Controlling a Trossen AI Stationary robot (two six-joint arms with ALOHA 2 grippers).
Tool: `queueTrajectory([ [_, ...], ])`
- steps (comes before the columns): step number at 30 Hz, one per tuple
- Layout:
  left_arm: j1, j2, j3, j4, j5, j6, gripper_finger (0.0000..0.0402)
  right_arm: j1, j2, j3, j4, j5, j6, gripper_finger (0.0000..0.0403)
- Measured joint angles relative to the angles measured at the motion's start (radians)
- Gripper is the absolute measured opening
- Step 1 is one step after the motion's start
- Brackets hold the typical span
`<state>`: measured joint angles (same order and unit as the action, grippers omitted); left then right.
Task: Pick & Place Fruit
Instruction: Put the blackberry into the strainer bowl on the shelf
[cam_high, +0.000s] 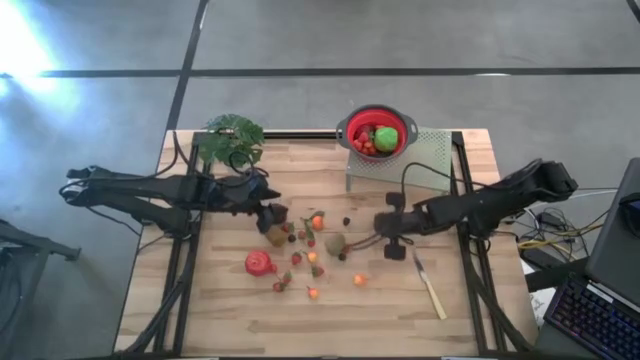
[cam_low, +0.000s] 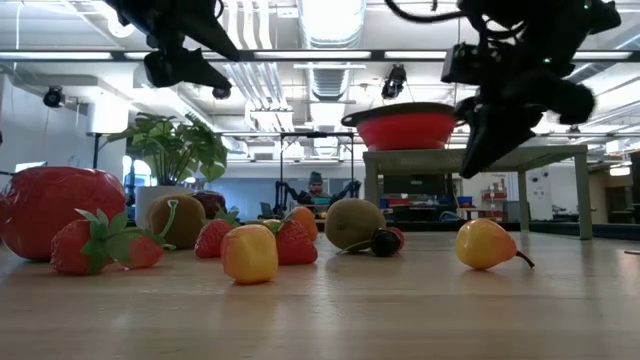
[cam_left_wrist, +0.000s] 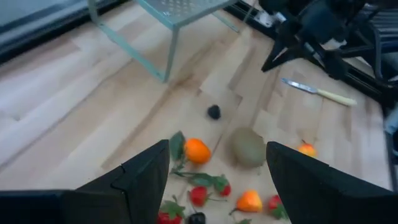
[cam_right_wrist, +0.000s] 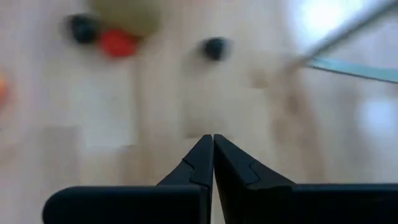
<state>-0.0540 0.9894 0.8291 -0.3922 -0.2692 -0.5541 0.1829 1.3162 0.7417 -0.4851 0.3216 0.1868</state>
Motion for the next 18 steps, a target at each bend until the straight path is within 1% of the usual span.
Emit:
queueTrajectory([
  [3, 0.0, 0.0, 0.0, 0.003, -0.032, 0.025, 0.0273, -0.029, -0.055, -0.016, 0.003, 0.086, 0.042, 0.0008],
  [7, 0.001, 0.0, 0.0, 0.008, -0.097, 0.134, 0.0273, -0.052, -0.123, -0.034, 0.008, 0.094, 0.052, 0.0008],
  [9, 0.001, 0.0, 0.0, 0.004, -0.101, 0.167, 0.0273, -0.053, -0.154, -0.038, 0.005, 0.041, 0.043, 0.0008],
  [12, 0.001, 0.0, 0.0, 0.001, -0.1, 0.194, 0.0273, -0.053, -0.191, -0.038, 0.006, -0.085, 0.043, 0.0008],
  [14, 0.001, 0.0, 0.0, 0.0, -0.095, 0.244, 0.0273, -0.052, -0.205, -0.037, 0.011, -0.164, 0.049, 0.0008],
  [16, 0.001, 0.0, 0.002, -0.004, -0.094, 0.308, 0.0273, -0.052, -0.213, -0.035, 0.033, -0.208, 0.049, 0.0008],
  [18, 0.001, 0.0, 0.004, -0.003, -0.092, 0.371, 0.0273, -0.052, -0.217, -0.034, 0.057, -0.214, 0.032, 0.0008],
])
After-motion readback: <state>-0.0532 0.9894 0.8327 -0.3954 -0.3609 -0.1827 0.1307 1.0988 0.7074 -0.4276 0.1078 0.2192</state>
